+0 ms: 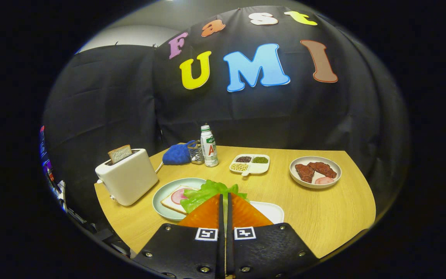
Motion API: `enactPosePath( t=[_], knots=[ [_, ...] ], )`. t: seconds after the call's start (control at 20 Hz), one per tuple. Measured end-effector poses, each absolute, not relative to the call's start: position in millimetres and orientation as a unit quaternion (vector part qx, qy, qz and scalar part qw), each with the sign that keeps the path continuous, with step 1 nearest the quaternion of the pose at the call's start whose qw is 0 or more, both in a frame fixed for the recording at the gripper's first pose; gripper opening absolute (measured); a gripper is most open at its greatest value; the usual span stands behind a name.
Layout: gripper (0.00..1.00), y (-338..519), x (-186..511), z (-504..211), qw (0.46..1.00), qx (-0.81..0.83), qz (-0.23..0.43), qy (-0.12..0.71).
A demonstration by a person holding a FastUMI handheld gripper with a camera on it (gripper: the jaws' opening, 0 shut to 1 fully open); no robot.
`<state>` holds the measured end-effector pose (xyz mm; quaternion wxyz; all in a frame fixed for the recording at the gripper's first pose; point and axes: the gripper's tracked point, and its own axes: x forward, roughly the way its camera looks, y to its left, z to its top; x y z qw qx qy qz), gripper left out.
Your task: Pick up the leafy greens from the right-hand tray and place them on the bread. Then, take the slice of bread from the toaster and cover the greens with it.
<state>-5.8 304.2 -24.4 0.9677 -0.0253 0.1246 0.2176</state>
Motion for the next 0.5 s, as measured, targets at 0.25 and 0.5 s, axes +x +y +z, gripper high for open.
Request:
enactPosePath(
  t=[0.25,0.5],
  knots=[
    [0.01,350,-3,-21,0.963,-0.031,0.243,0.113],
    [0.01,395,10,-30,0.956,-0.039,0.264,0.119]
  ],
)
